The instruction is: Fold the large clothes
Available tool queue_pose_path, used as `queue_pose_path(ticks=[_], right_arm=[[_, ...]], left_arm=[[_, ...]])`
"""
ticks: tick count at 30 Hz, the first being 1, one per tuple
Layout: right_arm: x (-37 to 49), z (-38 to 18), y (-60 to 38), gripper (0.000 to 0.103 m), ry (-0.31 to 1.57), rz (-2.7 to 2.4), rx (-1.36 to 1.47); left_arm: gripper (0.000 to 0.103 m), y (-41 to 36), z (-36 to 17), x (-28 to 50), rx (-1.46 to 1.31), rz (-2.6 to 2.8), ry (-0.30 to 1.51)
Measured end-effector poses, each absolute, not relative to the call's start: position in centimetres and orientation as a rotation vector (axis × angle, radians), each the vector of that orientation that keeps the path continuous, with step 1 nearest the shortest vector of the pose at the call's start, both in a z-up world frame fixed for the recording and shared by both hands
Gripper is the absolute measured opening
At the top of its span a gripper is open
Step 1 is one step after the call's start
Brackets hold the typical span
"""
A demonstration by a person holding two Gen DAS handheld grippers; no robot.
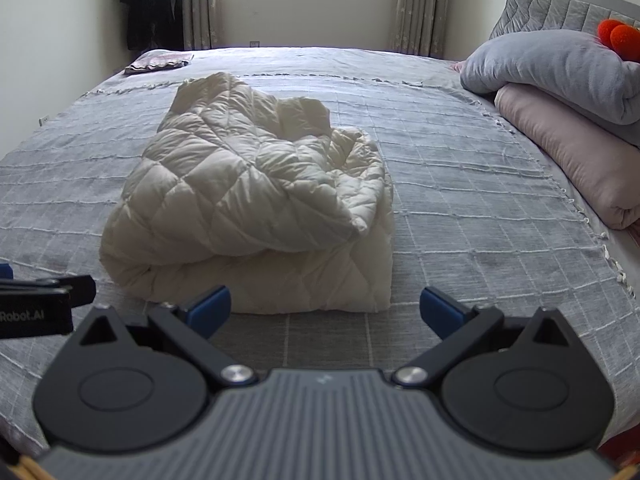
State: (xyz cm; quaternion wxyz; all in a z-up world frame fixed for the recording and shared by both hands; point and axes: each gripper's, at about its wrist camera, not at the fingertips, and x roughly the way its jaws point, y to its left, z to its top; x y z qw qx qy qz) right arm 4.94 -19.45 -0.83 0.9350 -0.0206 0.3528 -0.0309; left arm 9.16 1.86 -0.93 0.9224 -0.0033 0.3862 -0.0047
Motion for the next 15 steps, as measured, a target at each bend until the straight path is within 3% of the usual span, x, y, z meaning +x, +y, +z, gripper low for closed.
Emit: queue_pose_path(ticks=[15], right_arm=[[4.90, -0.77, -19.77, 0.103, 0.722, -0.078, -0.041]], left_arm=[[0.103, 1.48, -1.30, 9.27, -0.001, -0.016, 0.801]])
